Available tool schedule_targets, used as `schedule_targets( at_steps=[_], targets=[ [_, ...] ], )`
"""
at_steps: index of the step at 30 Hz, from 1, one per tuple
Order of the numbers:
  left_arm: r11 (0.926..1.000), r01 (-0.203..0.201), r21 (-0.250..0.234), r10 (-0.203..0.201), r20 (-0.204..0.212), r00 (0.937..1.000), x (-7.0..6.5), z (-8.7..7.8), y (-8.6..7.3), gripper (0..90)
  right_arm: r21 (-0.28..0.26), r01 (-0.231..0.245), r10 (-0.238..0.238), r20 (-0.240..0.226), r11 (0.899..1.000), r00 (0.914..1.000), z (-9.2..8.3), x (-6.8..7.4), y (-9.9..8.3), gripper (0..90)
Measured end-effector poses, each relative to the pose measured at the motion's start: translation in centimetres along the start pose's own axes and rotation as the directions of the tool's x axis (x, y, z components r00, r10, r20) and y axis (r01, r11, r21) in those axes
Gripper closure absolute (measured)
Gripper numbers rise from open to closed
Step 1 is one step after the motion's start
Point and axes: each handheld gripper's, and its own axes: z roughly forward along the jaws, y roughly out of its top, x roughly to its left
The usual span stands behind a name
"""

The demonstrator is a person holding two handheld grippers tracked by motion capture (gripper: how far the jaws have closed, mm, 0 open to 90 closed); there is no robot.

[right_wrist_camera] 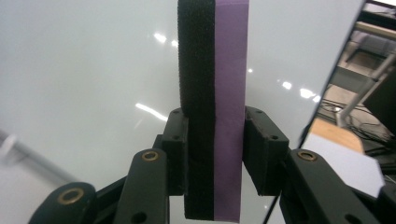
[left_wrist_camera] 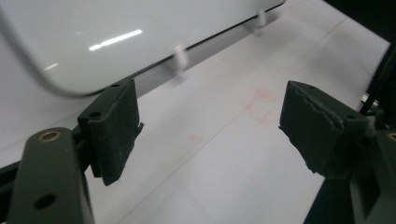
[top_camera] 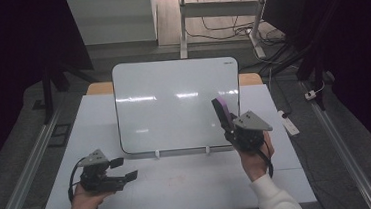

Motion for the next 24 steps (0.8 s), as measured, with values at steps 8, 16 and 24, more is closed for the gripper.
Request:
schedule_targets(
  at_steps=[8,16,24],
  targets=[
    [0.9996,0.028,0.008,-0.027,-0.055,0.9981,1.5,-1.0,-1.8,20.7,-0.002,-0.050,0.050,0.091,0.999,0.9946,2.4,-2.2,3.3,62.8],
    [0.9994,0.033,0.010,-0.032,-0.057,0.9979,1.8,-1.1,-2.0,20.6,0.020,-0.101,0.097,0.147,0.995,0.9844,4.7,-4.0,4.8,62.6],
    [0.9993,0.037,0.009,-0.036,-0.061,0.9975,2.0,-1.0,-2.1,20.5,0.018,-0.126,0.122,0.160,0.992,0.9795,5.9,-4.5,5.4,62.1]
  ],
)
